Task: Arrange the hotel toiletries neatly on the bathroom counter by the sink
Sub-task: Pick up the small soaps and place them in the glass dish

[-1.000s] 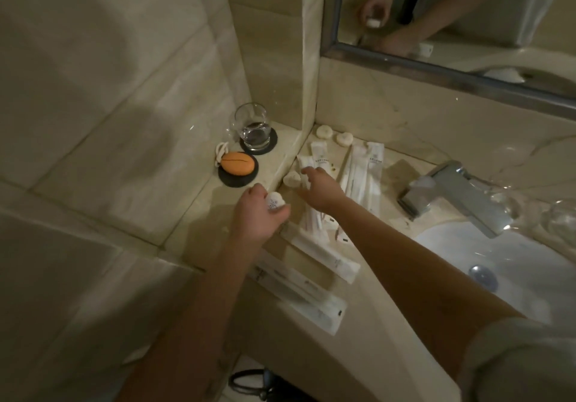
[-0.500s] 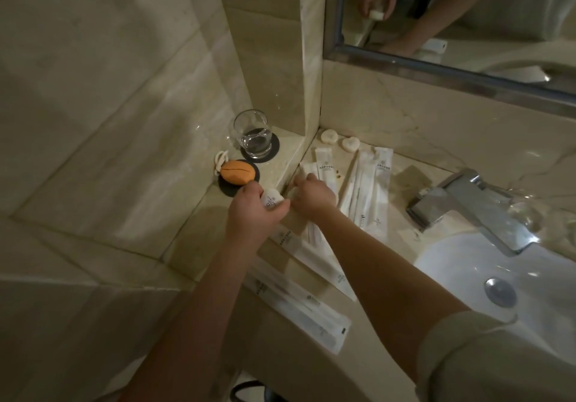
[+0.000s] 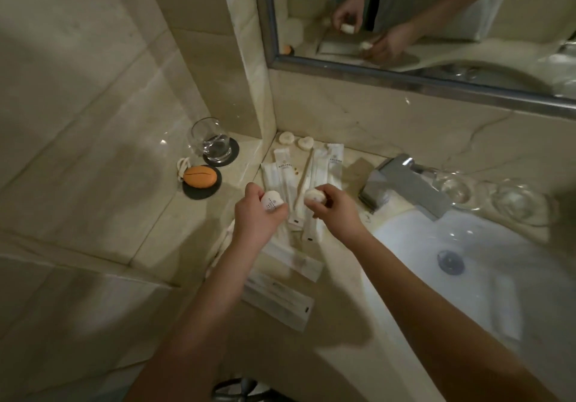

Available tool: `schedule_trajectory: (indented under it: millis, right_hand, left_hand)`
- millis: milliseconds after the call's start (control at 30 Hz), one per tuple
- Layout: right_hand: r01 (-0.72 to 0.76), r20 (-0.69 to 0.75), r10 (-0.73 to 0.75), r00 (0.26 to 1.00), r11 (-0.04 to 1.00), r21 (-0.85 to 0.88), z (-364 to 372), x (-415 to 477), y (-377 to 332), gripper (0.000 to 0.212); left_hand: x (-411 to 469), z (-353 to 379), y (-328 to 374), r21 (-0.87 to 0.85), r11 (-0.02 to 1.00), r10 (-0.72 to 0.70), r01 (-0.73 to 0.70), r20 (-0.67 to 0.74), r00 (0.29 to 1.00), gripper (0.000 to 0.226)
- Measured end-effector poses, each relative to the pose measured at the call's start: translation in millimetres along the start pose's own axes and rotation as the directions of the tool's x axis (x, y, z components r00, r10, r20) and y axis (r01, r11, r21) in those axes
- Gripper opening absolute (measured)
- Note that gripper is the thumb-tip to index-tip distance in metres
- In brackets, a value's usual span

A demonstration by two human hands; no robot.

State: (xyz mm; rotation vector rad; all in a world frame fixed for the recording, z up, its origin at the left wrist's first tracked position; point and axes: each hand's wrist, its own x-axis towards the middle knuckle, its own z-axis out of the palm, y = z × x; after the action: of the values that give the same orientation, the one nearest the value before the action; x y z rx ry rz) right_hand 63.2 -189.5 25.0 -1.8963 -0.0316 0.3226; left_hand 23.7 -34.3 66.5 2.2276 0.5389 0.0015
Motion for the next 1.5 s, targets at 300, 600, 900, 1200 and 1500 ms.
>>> schedule_trajectory:
  millis: [300, 600, 900, 1200, 1500]
  right_hand:
    - [0.0, -0.183, 0.02, 0.983, 0.994, 0.105, -114, -74, 30, 0.015]
    - [-0.076, -0.368, 0.14, 0.919, 0.98, 0.182, -217, -106, 71, 0.021]
    - [-0.306, -0.523, 0.273, 0.807, 0.952, 0.025, -325, -59, 116, 0.023]
    - [-0.455, -0.416, 0.28, 0.865, 0.786, -0.418, -367, -9, 139, 0.029]
    - [-0.362, -0.303, 0.2, 0.932, 0.586, -0.725, -381, -8, 152, 0.035]
  left_hand:
    - [-54, 79, 66, -0.149, 0.977, 0.179, -0.15, 0.202, 0.963, 0.026]
    - [-84, 154, 133, -0.387, 0.922, 0.209, -0.024, 0.445, 0.871, 0.009]
    - [-72, 243, 207, -0.305, 0.945, 0.265, -0.116, 0.513, 0.816, 0.006]
    - [-35, 336, 236, -0.179, 0.983, 0.129, -0.05, 0.464, 0.877, 0.014]
    - [-17, 379, 247, 0.081, 0.964, 0.175, -0.254, 0.526, 0.832, 0.009]
